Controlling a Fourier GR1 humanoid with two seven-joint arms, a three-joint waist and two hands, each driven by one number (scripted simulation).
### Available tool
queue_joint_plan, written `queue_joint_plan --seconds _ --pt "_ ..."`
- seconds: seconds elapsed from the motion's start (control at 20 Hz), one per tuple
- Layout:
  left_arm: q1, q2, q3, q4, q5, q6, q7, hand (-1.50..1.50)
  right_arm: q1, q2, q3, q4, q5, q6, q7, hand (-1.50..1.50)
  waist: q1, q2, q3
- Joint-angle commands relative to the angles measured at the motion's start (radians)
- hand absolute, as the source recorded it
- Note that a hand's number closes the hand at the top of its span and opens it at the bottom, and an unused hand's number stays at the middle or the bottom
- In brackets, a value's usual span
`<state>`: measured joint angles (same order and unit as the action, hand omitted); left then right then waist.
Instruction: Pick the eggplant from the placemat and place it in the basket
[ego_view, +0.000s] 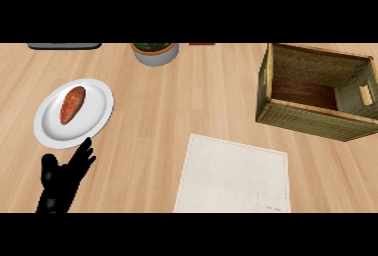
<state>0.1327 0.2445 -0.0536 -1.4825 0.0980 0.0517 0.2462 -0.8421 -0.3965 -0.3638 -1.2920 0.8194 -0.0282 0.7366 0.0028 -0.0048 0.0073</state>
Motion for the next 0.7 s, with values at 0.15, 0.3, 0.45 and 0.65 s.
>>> queue_joint_plan --seconds 0.15,0.3,0.45,0.65 --pt "-0.032 0.007 0.024 0.066 0.014 -0.037 0.054 0.00 0.076 -0.063 -0.004 -0.057 -0.040 0.030 -0.061 -1.50 -0.004 0.004 -0.007" --pt "0.004 -0.032 0.009 0.079 -0.013 -0.010 0.002 0.00 0.113 -0.091 -0.039 -0.086 -0.085 0.027 -0.117 -1.50 -0.006 0.004 -0.007" --pt "-0.001 -0.026 0.026 0.080 -0.002 -0.015 0.015 0.00 0.079 -0.084 -0.051 -0.117 -0.085 -0.001 -0.057 -1.50 -0.004 0.004 -0.007" --pt "0.002 -0.028 0.024 0.102 -0.021 -0.016 -0.008 0.00 0.058 -0.120 -0.153 -0.090 -0.135 -0.053 -0.045 -1.50 -0.002 0.006 -0.007"
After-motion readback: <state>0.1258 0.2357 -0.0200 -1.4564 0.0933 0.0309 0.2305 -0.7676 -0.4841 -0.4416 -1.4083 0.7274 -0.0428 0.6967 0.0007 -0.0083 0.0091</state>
